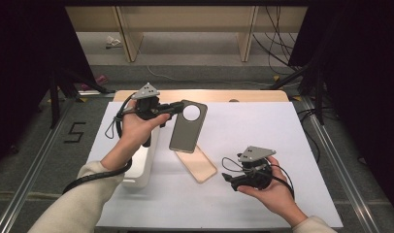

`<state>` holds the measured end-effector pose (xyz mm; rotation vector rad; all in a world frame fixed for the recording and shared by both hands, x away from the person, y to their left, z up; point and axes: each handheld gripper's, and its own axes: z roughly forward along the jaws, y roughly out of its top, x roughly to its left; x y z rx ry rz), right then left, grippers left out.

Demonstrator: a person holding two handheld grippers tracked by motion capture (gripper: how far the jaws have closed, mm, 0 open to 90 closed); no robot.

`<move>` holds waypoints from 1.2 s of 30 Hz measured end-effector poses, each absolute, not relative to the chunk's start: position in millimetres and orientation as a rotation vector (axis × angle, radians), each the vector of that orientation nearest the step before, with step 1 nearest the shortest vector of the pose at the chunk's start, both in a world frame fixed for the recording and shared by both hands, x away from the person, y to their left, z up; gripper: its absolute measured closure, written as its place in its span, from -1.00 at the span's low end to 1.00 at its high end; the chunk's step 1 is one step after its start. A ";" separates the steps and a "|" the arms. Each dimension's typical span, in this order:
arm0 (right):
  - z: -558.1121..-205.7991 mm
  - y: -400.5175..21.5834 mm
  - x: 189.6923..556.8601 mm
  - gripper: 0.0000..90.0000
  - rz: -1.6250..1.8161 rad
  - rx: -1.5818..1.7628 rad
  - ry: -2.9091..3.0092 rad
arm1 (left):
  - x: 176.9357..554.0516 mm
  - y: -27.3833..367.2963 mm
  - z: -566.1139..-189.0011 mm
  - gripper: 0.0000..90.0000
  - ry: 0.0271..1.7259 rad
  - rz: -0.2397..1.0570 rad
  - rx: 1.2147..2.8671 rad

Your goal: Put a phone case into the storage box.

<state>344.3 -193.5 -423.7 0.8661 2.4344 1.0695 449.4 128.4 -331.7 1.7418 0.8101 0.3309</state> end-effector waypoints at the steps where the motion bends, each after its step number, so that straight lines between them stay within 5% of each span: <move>1: -423.7 -193.7 344.5 -0.62 1.070 0.873 2.430 | 449.9 130.1 -331.1 0.83 0.813 0.335 1.741; 36: -424.8 -199.7 349.9 -0.62 1.082 0.956 2.370 | 474.2 182.0 -315.9 0.83 0.883 0.422 1.675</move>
